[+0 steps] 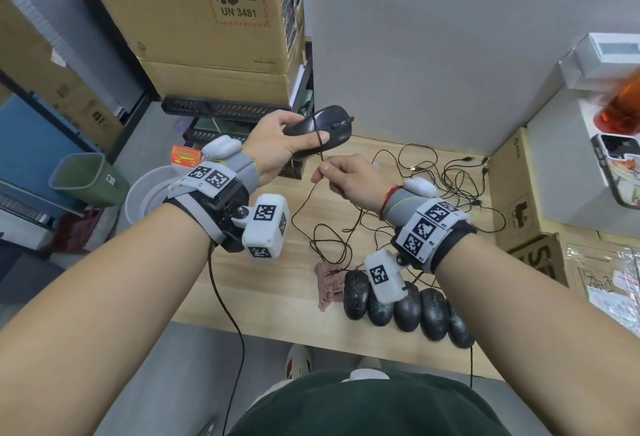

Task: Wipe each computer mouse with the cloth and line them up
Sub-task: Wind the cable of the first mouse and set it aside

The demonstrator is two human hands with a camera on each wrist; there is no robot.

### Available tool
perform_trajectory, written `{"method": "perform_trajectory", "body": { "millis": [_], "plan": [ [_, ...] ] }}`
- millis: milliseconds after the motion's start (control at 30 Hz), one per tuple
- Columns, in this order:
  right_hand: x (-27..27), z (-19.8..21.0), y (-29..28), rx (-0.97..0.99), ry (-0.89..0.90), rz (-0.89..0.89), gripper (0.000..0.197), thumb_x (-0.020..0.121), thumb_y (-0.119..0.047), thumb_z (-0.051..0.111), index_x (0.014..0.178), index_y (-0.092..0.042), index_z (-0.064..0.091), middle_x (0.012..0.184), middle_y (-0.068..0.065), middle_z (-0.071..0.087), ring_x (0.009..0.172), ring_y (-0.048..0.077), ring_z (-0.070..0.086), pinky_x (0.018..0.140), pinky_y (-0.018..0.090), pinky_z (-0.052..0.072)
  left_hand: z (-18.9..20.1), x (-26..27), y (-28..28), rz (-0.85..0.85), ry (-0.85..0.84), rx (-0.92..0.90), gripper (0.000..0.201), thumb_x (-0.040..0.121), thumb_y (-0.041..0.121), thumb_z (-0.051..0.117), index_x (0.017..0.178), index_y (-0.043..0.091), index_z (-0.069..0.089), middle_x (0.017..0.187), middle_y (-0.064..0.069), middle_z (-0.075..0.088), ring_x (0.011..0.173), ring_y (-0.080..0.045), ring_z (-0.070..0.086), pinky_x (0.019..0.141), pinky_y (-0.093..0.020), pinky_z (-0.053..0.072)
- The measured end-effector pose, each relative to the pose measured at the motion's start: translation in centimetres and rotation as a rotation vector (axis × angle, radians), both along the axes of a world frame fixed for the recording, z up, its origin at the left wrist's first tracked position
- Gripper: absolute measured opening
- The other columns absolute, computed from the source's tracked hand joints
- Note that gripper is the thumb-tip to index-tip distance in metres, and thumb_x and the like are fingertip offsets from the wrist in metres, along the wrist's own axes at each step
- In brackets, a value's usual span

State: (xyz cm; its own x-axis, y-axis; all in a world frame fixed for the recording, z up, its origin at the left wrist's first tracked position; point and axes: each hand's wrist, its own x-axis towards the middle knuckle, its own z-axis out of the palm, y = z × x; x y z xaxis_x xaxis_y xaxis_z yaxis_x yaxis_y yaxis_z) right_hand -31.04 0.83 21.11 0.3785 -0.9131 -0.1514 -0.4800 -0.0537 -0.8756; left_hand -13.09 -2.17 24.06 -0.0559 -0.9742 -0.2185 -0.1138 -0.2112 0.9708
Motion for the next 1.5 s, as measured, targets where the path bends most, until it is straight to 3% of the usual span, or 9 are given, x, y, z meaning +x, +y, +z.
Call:
{"method": "perform_trajectory", "body": {
  "millis": [200,367,600,800,933,1033,1133,1367,1500],
  "plan": [
    [-0.4,3.1,-0.2,-0.135,0.192,0.109,0.023,0.099,-0.03,0.059,0.092,-0.016,0.076,0.045,-0.013,0.043,0.048,0.001,0.042,0.052,0.017,0.029,-0.2,0.8,0.1,0.032,-0.353,-0.059,0.06,0.063,0.035,0.095,0.108,0.015,0.06,0.103,0.001,0.064,0.093,-0.014,0.063,0.072,-0.025,0.051],
    [-1.1,5.0,-0.2,-0.107,0.203,0.126,0.027,0.096,-0.036,0.063,0.08,-0.018,0.075,0.04,-0.013,0.038,0.044,0.006,0.034,0.047,0.02,0.025,0.2,0.7,0.4,-0.077,-0.498,-0.078,0.056,0.061,0.035,0.095,0.102,0.02,0.059,0.098,0.003,0.064,0.083,-0.012,0.062,0.058,-0.018,0.045],
    [-2.0,6.7,-1.4,-0.12,0.093,0.045,0.022,0.092,-0.029,0.071,0.081,-0.01,0.074,0.051,-0.008,0.044,0.043,0.004,0.035,0.046,0.015,0.03,0.5,0.8,0.7,-0.282,-0.684,-0.078,0.055,0.055,0.034,0.098,0.091,0.027,0.058,0.092,0.007,0.064,0.077,-0.011,0.059,0.06,-0.027,0.041],
    [-2.5,5.7,-2.6,-0.158,0.045,-0.071,0.022,0.091,-0.034,0.071,0.074,-0.02,0.069,0.064,0.001,0.05,0.061,0.012,0.042,0.061,0.025,0.037,1.3,0.2,1.7,-0.427,-0.424,-0.067,0.052,0.06,0.02,0.097,0.096,0.019,0.06,0.085,0.002,0.071,0.075,-0.012,0.064,0.07,-0.028,0.05],
    [-2.8,4.1,-2.4,-0.062,-0.104,-0.137,0.019,0.095,-0.017,0.067,0.077,-0.013,0.062,0.059,-0.002,0.052,0.051,0.007,0.044,0.049,0.021,0.035,2.4,0.1,2.2,-0.431,-0.133,-0.022,0.058,0.053,0.023,0.095,0.1,0.016,0.061,0.097,-0.016,0.074,0.086,-0.024,0.067,0.083,-0.054,0.057],
    [-2.4,3.4,-1.7,-0.057,0.08,-0.061,0.015,0.093,0.003,0.057,0.08,-0.003,0.059,0.058,-0.004,0.047,0.055,0.009,0.045,0.051,0.022,0.033,3.0,-0.5,2.2,-0.321,0.049,-0.029,0.053,0.06,0.011,0.091,0.103,0.011,0.06,0.097,-0.013,0.071,0.082,-0.02,0.069,0.071,-0.034,0.061],
    [-1.8,2.5,-0.7,0.026,-0.058,-0.084,0.028,0.103,-0.023,0.051,0.081,-0.014,0.066,0.056,-0.001,0.042,0.047,0.012,0.035,0.045,0.022,0.03,3.1,-0.5,1.8,-0.127,0.102,-0.049,0.048,0.065,0.009,0.091,0.104,0.009,0.062,0.099,-0.012,0.073,0.083,-0.018,0.071,0.069,-0.026,0.057],
    [-0.6,3.9,0.4,-0.084,0.129,0.083,0.031,0.098,-0.035,0.059,0.086,-0.014,0.078,0.047,-0.009,0.031,0.041,0.008,0.028,0.046,0.018,0.023,0.6,1.4,0.5,0.143,-0.343,-0.063,0.071,0.049,0.043,0.098,0.105,0.015,0.064,0.105,-0.004,0.072,0.094,-0.019,0.07,0.08,-0.035,0.058],
    [-0.4,5.4,0.2,-0.125,0.048,0.06,0.028,0.095,-0.033,0.066,0.08,-0.012,0.076,0.052,-0.006,0.043,0.048,0.008,0.031,0.05,0.022,0.026,0.5,1.9,0.6,0.033,-0.638,-0.072,0.056,0.059,0.034,0.096,0.103,0.022,0.064,0.1,0.004,0.067,0.083,-0.014,0.062,0.059,-0.025,0.044]
  ]
}}
